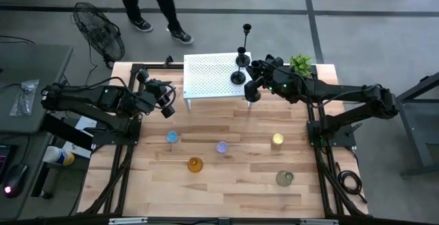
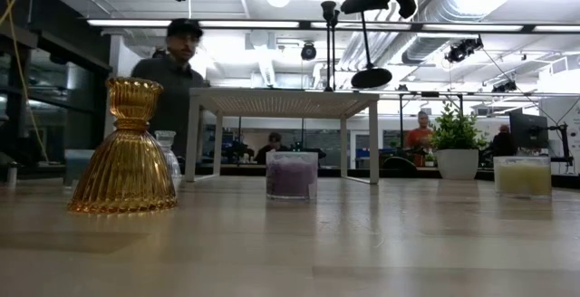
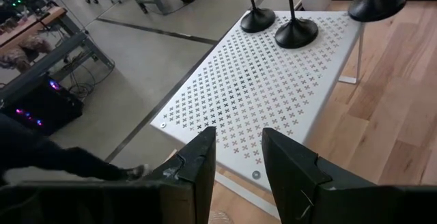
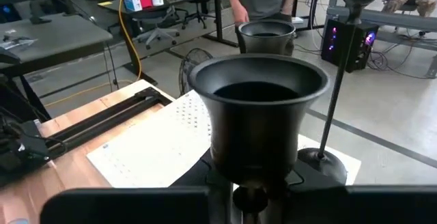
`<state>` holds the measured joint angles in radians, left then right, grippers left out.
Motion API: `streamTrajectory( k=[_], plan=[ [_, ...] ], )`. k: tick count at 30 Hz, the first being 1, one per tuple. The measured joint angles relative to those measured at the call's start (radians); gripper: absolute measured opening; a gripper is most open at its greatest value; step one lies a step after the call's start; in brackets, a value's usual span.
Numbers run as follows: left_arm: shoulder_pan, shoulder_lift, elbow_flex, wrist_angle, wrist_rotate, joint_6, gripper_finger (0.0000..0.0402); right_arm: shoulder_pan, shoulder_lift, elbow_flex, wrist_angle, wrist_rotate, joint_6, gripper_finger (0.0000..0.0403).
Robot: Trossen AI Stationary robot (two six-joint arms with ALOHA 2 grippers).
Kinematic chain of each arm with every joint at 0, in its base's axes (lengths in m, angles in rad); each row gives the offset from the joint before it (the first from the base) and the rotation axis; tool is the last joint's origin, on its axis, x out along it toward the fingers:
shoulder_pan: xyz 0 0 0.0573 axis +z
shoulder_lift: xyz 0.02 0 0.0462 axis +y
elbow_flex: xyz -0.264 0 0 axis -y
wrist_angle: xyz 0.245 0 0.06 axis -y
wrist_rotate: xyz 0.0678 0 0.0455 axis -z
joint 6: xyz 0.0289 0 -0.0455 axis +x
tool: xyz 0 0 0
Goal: Pick & Place candle stick holders
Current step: Put the black candle holder on the shelf
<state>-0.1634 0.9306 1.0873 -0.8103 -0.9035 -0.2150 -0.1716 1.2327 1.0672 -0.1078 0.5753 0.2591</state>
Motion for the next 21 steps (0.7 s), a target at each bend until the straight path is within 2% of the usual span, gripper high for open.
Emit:
streamTrajectory(
  k=[11,21],
  plan=[
    [0.000,0.000,0.000,0.000,0.000,0.000,0.0117,-0.044,0.002,0.000,-0.009,-0.033,0.006,0.0033],
    [0.000,0.000,0.000,0.000,-0.005,0.000,0.0117,-0.057,0.053,0.000,0.016,-0.061,0.007,0.0033]
  ],
)
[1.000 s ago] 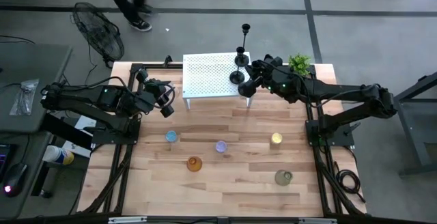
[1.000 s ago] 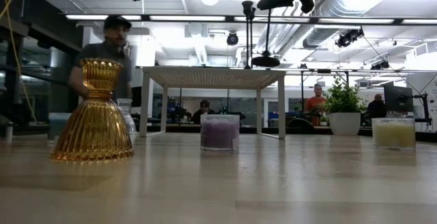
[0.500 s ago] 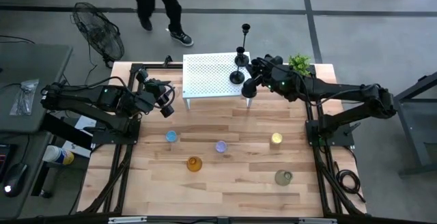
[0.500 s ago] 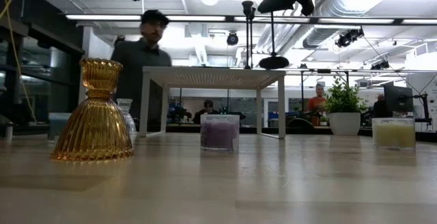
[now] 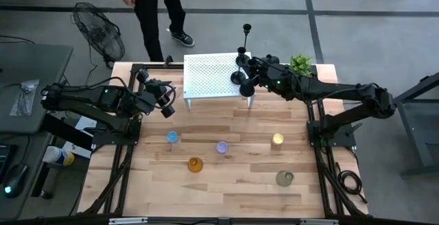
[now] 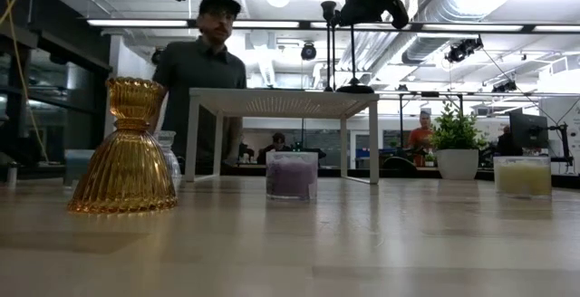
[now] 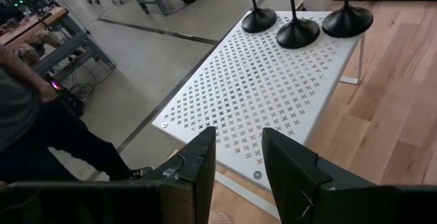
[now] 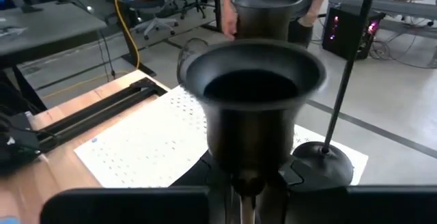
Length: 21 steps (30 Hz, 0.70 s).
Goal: Pick & Place candle stick holders
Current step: Put the black candle holder on the shelf
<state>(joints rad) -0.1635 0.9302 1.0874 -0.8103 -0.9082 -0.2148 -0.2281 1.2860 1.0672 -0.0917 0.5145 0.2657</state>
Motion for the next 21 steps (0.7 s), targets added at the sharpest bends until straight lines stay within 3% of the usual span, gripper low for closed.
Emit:
streamTrajectory(
  k=[21],
  plan=[
    [0.000,0.000,0.000,0.000,-0.001,0.000,0.0117,-0.043,0.047,0.000,0.059,-0.024,-0.006,0.0034]
  ],
)
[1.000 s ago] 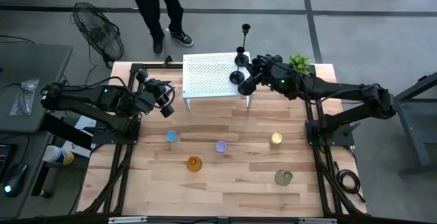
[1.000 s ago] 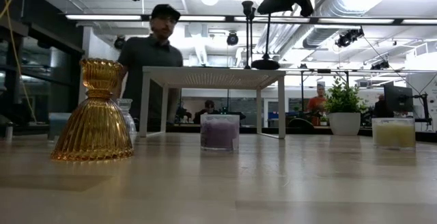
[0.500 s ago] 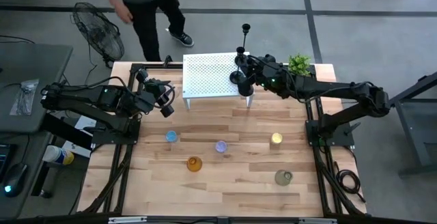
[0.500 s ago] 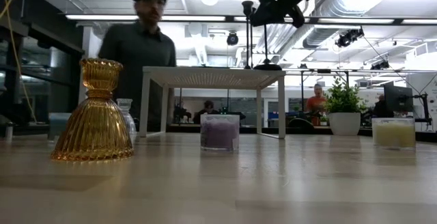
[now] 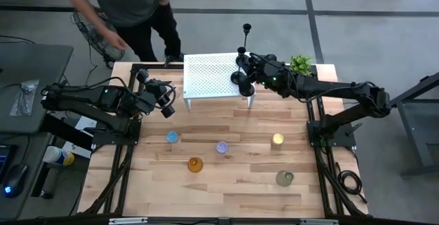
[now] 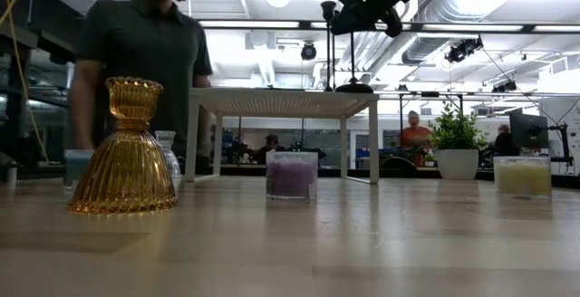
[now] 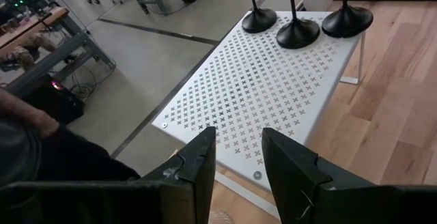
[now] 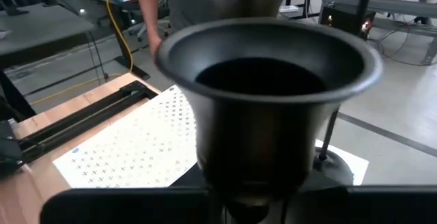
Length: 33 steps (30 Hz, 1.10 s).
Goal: Pick & Place candle stick holders
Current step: Put the black candle holder on the shelf
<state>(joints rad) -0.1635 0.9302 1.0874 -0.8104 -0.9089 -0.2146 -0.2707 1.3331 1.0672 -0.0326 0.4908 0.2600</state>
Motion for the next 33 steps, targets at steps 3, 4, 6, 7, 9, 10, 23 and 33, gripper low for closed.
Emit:
streamTrajectory(
  k=[3,4,6,7,9,10,23,33],
  plan=[
    [0.000,0.000,0.000,0.000,0.000,0.000,0.0117,0.000,0.000,0.000,0.000,-0.001,-0.002,0.0035],
    [0.000,0.000,0.000,0.000,0.000,0.000,0.0117,0.000,0.000,0.000,0.000,-0.001,-0.002,0.0035],
    [0.000,0.000,0.000,0.000,0.000,0.000,0.0117,0.000,0.000,0.000,0.000,0.000,-0.002,0.0035],
    [0.000,0.000,0.000,0.000,0.000,0.000,0.0117,0.000,0.000,0.000,0.000,0.000,-0.002,0.0035],
    [0.000,0.000,0.000,0.000,0.000,0.000,0.0117,-0.001,0.000,0.000,0.000,0.000,-0.003,0.0035],
    [0.000,0.000,0.000,0.000,0.000,0.000,0.0117,-0.002,0.000,0.000,0.000,0.000,-0.005,0.0035],
    [0.000,0.000,0.000,0.000,0.000,0.000,0.0117,-0.005,0.000,0.000,-0.002,-0.022,-0.021,0.0114],
    [0.000,0.000,0.000,0.000,0.001,0.000,0.0117,-0.005,-0.001,0.000,-0.005,-0.022,-0.018,0.0157]
  ],
)
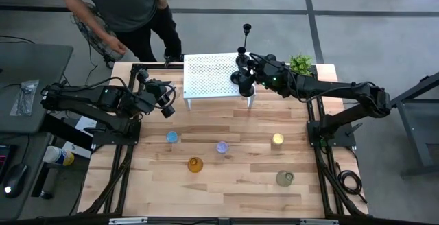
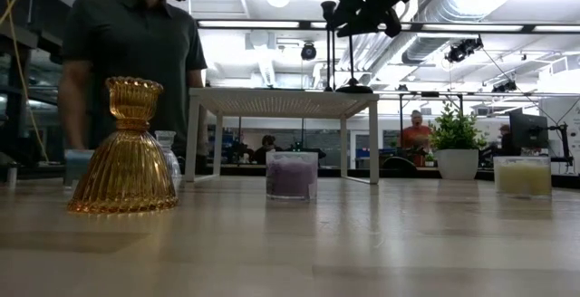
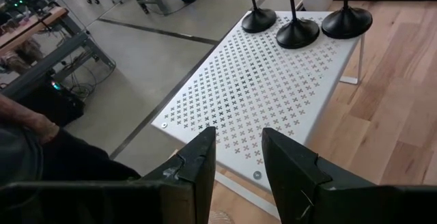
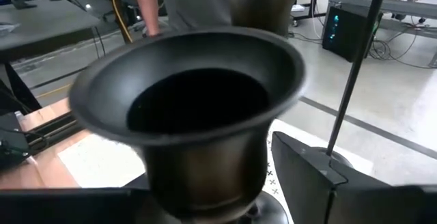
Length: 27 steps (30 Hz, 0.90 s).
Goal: Pick & Place candle stick holders
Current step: Put the black candle holder on the shelf
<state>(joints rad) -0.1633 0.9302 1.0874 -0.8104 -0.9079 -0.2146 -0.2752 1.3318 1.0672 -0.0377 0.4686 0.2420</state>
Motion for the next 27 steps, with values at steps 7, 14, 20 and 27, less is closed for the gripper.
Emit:
streamTrajectory(
  k=[7,14,20,27],
  plan=[
    [0.000,0.000,0.000,0.000,0.001,0.000,0.0117,0.000,-0.001,0.000,-0.030,-0.005,0.024,0.0157],
    [0.000,0.000,0.000,0.000,0.002,0.000,0.0117,0.000,-0.001,0.000,-0.035,-0.031,0.028,0.0157],
    [0.000,0.000,0.000,0.000,0.002,0.000,0.0117,0.000,-0.001,0.000,-0.035,-0.032,0.045,0.0157],
    [0.000,0.000,0.000,0.000,0.005,-0.001,0.0117,0.000,-0.001,0.000,-0.036,-0.034,0.046,0.0157]
  ],
)
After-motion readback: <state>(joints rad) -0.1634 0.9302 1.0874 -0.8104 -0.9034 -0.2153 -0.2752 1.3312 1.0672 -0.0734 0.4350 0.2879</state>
